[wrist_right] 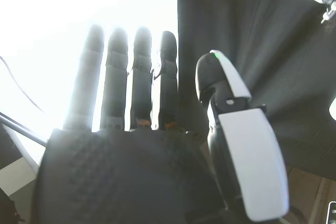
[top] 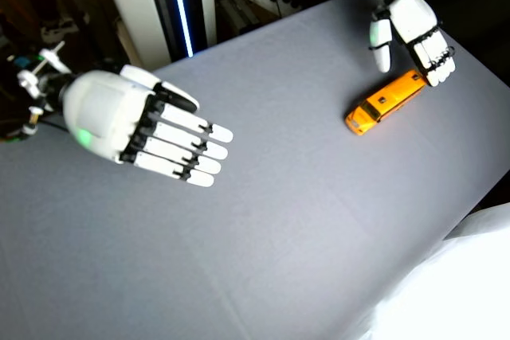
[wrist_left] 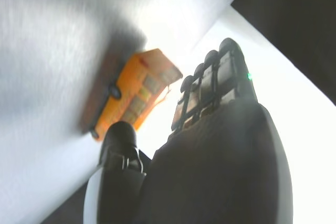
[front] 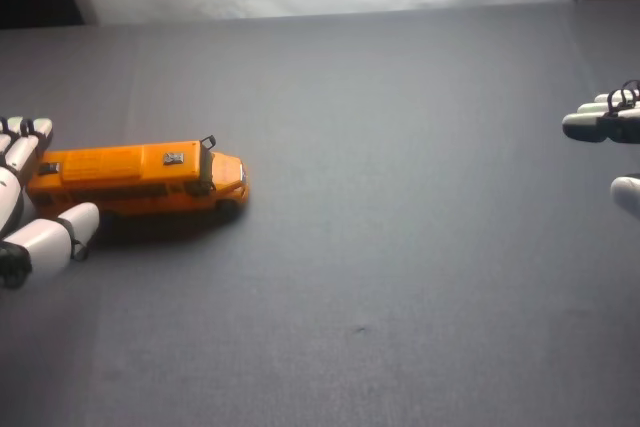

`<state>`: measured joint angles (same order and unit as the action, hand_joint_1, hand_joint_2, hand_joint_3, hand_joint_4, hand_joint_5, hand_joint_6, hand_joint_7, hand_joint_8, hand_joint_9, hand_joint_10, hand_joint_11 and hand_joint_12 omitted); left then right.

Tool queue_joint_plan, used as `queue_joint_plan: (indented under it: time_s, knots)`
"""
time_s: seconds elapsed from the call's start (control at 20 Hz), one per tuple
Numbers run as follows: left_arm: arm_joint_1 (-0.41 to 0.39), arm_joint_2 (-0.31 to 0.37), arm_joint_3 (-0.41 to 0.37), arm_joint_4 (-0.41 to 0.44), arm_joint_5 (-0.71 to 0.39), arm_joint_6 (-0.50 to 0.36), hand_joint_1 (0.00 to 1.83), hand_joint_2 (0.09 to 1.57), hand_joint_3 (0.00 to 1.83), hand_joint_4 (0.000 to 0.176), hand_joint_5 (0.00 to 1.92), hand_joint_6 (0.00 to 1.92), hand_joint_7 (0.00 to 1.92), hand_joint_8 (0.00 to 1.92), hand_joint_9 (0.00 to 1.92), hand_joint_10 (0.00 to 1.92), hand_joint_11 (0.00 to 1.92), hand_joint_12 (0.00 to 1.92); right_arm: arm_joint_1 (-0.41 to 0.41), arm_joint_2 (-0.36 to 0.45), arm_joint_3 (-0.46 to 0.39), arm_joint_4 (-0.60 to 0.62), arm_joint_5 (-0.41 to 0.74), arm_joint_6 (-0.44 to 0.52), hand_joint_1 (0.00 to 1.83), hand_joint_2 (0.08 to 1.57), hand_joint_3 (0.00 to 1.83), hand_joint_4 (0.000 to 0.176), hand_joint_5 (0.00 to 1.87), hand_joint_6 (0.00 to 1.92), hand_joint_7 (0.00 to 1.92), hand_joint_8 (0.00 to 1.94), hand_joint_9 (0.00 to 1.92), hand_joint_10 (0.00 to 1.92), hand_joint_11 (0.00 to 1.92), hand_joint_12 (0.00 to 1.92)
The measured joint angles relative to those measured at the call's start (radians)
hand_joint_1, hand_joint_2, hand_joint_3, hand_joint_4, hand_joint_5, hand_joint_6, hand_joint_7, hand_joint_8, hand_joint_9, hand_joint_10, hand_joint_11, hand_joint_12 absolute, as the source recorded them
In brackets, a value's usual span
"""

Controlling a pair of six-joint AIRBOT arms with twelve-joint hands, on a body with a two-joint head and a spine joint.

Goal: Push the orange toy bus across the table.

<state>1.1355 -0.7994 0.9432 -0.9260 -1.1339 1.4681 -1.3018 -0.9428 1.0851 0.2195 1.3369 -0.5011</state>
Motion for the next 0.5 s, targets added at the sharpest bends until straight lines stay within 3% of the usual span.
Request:
queue_joint_plan:
  time_s: [0.5]
  knots:
    - [0.023, 0.013, -0.001, -0.052, -0.044, -0.001, 0.0, 1.35, 0.0, 0.0, 0.0, 0.0, 0.0, 0.0, 0.0, 0.0, 0.1, 0.04, -0.007, -0.001, 0.0, 0.004, 0.003, 0.001, 0.6, 1.38, 0.0, 0.0, 0.65, 0.0, 0.61, 0.01, 0.46, 0.0, 0.35, 0.05]
